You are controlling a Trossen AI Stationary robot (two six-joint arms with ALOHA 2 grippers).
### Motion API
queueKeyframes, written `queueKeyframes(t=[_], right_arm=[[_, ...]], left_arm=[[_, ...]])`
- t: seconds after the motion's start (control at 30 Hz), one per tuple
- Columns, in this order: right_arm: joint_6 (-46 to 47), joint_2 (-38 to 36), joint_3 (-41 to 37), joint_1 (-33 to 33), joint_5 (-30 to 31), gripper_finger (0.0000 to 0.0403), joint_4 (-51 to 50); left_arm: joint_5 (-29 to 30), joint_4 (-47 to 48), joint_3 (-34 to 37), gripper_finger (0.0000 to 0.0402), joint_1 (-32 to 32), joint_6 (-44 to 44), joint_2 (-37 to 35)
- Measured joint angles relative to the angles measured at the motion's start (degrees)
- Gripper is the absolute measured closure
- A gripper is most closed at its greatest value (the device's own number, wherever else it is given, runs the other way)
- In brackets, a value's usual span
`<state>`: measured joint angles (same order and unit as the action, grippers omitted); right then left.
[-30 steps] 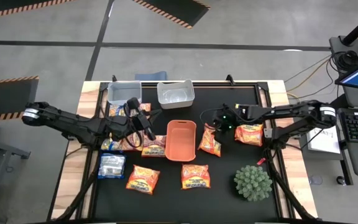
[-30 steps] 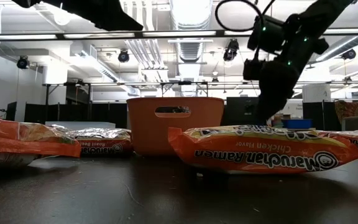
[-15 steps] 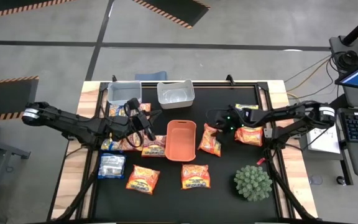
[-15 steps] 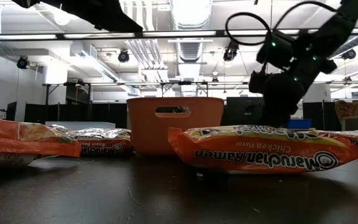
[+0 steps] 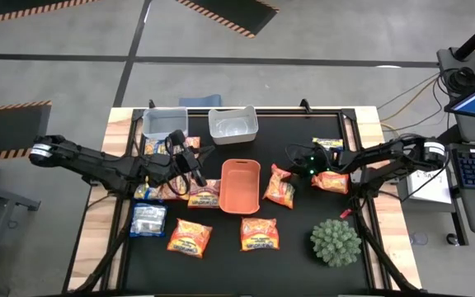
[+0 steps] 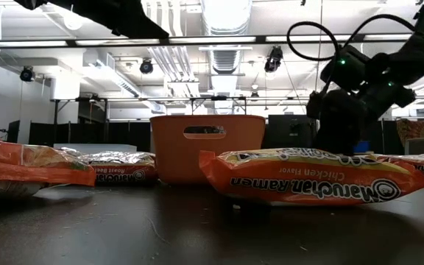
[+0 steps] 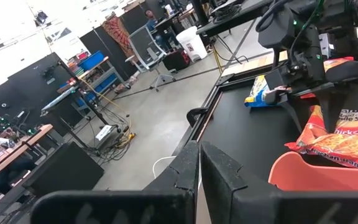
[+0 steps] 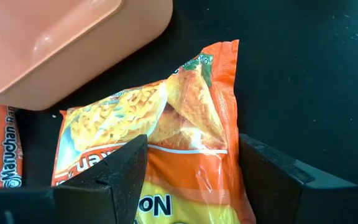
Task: Sort Maruchan noodles
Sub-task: Put the orange bag into the white bin
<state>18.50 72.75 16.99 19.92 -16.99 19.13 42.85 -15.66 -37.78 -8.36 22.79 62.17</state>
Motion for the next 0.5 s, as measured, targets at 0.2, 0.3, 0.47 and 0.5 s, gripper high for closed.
queueKeyframes(t=[0.2,0.3,0.47,0.5], right_arm=[[2.0,0.0,-1.5,0.0,-0.2,0.0211,2.7],[2.2,0.0,-1.5,0.0,-0.2,0.0233,2.8],[2.1,0.0,-1.2,0.0,-0.2,0.0272,2.6],[2.1,0.0,-1.0,0.0,-0.2,0.0279,2.4]], left_arm=[[0.0,0.0,0.0,0.0402,0.0,0.0,0.0],[0.0,0.0,0.0,0.0402,0.0,0.0,0.0],[0.1,-0.2,0.0,0.0402,0.0,0.0,0.0],[0.1,-0.2,0.0,0.0402,0.0,0.0,0.0]])
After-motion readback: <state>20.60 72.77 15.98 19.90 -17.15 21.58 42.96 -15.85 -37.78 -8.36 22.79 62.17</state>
